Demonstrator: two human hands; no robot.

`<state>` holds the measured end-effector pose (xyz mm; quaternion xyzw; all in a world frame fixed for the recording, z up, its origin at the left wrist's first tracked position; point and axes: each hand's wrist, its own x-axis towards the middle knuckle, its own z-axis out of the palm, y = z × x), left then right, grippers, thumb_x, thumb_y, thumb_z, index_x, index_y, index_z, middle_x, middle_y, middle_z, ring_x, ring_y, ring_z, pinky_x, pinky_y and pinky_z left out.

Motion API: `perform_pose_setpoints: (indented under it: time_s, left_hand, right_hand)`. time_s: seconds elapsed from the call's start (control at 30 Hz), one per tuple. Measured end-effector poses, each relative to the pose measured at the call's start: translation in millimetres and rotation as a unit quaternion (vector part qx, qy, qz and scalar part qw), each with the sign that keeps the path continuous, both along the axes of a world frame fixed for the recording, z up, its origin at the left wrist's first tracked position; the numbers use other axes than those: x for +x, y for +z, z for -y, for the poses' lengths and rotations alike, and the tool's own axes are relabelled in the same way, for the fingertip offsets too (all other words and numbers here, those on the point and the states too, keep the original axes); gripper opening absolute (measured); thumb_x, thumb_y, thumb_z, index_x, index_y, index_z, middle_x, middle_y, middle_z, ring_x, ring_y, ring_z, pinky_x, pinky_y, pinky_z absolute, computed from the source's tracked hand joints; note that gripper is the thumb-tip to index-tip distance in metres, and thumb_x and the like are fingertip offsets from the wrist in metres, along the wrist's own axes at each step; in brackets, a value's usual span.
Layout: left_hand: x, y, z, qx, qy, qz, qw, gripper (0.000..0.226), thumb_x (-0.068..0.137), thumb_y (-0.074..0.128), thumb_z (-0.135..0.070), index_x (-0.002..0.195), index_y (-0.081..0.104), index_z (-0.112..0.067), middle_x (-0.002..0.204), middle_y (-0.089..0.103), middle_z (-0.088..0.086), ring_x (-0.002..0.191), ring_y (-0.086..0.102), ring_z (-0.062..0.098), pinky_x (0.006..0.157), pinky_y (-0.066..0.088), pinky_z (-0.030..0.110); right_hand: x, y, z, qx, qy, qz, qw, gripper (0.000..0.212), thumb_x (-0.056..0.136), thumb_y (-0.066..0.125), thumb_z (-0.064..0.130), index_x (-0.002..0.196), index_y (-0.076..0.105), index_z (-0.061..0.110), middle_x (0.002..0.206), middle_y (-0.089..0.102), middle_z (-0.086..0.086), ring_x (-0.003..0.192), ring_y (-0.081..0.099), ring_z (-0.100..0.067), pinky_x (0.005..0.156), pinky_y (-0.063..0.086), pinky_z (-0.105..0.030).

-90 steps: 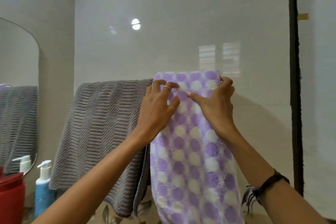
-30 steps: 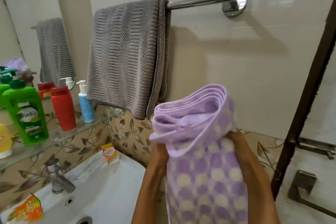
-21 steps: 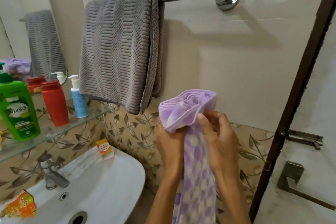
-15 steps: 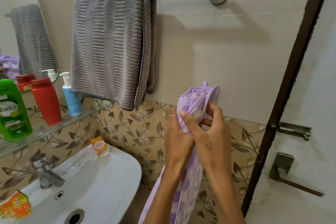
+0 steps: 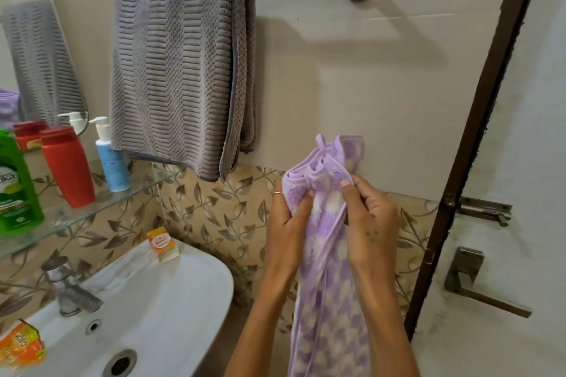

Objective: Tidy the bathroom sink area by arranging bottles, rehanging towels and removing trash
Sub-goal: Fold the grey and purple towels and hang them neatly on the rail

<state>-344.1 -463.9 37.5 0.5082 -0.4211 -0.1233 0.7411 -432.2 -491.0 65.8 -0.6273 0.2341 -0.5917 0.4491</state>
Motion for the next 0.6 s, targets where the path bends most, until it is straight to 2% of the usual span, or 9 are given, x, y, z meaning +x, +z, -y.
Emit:
perform_pose_setpoints:
  time_s: [0.07, 0.17, 0.2, 0.27, 0.33, 0.4, 0.43, 0.6]
  left_hand:
    - [-1.6, -3.1, 2.2, -0.004, 0.03, -0.019, 0.999, 0.026, 0.083, 0.052, -0.037, 0.108, 0.059, -0.038, 0.101, 0.069, -0.016, 0.095, 0.065, 0.004, 0.083, 0.052, 0.03]
    - [-3.3, -6.3, 5.2, 0.003, 0.057, -0.056, 0.997, 0.026, 0.082, 0.052, -0.038, 0.106, 0.061, -0.031, 0.1, 0.069, -0.008, 0.092, 0.065, 0.011, 0.082, 0.053, 0.037]
    - [-3.6, -7.5, 6.1, 0.005, 0.063, -0.057, 0.996, 0.024, 0.082, 0.052, -0.038, 0.104, 0.061, -0.031, 0.098, 0.069, -0.008, 0.091, 0.065, 0.013, 0.082, 0.053, 0.036]
    - [-5.7, -10.4, 7.5, 0.01, 0.07, -0.045, 0.996, 0.021, 0.082, 0.052, -0.038, 0.1, 0.06, -0.032, 0.091, 0.069, -0.016, 0.085, 0.064, 0.008, 0.075, 0.053, 0.023]
    - [-9.9, -13.5, 8.4, 0.023, 0.071, -0.037, 0.997, 0.019, 0.081, 0.051, -0.04, 0.097, 0.06, -0.034, 0.085, 0.067, -0.023, 0.077, 0.062, 0.0, 0.066, 0.05, 0.015]
    - [-13.9, -16.7, 8.6, 0.031, 0.062, -0.03, 0.997, 0.018, 0.082, 0.052, -0.039, 0.097, 0.059, -0.033, 0.084, 0.067, -0.022, 0.075, 0.062, -0.003, 0.067, 0.05, 0.019]
    - [-15.3, -17.8, 8.5, 0.031, 0.059, -0.021, 0.998, 0.018, 0.082, 0.052, -0.037, 0.098, 0.06, -0.033, 0.085, 0.067, -0.022, 0.076, 0.063, -0.003, 0.068, 0.051, 0.021]
    - [-18.1, -18.5, 6.5, 0.016, 0.05, 0.01, 0.999, 0.019, 0.083, 0.054, -0.03, 0.101, 0.06, -0.034, 0.092, 0.07, -0.019, 0.081, 0.064, -0.003, 0.068, 0.05, 0.012]
  right_hand:
    - [-2.2, -0.6, 1.8, 0.008, 0.021, 0.004, 1.0, 0.026, 0.094, 0.05, 0.023, 0.076, 0.069, 0.027, 0.083, 0.064, -0.029, 0.079, 0.057, -0.046, 0.071, 0.052, -0.05]
    - [-5.7, -3.6, 4.1, 0.03, 0.015, 0.01, 0.999, 0.018, 0.092, 0.053, 0.024, 0.082, 0.067, 0.028, 0.079, 0.07, -0.015, 0.08, 0.063, -0.039, 0.07, 0.053, -0.044]
    - [-6.9, -5.0, 4.6, 0.026, 0.002, 0.008, 1.0, 0.013, 0.092, 0.055, 0.026, 0.083, 0.065, 0.027, 0.075, 0.07, -0.01, 0.075, 0.064, -0.034, 0.065, 0.053, -0.04]
    - [-9.1, -7.4, 4.8, -0.004, -0.032, -0.009, 0.999, 0.008, 0.09, 0.057, 0.03, 0.084, 0.058, 0.026, 0.071, 0.07, -0.002, 0.064, 0.065, -0.024, 0.057, 0.052, -0.033]
    - [-10.7, -9.2, 4.6, -0.04, -0.067, -0.029, 0.997, 0.008, 0.088, 0.059, 0.03, 0.081, 0.056, 0.028, 0.068, 0.069, 0.007, 0.065, 0.066, -0.005, 0.056, 0.052, -0.019]
    - [-12.2, -10.6, 4.2, -0.069, -0.097, -0.055, 0.991, 0.006, 0.087, 0.062, 0.028, 0.083, 0.058, 0.03, 0.073, 0.066, 0.019, 0.074, 0.063, 0.008, 0.059, 0.046, -0.006]
    - [-13.2, -11.6, 4.4, -0.08, -0.114, -0.069, 0.988, 0.005, 0.086, 0.063, 0.028, 0.084, 0.059, 0.031, 0.076, 0.064, 0.022, 0.076, 0.062, 0.011, 0.059, 0.045, -0.003]
    - [-18.5, -15.8, 9.1, -0.098, -0.162, -0.112, 0.975, 0.004, 0.087, 0.063, 0.027, 0.09, 0.065, 0.025, 0.083, 0.067, 0.007, 0.073, 0.064, 0.001, 0.06, 0.051, -0.011]
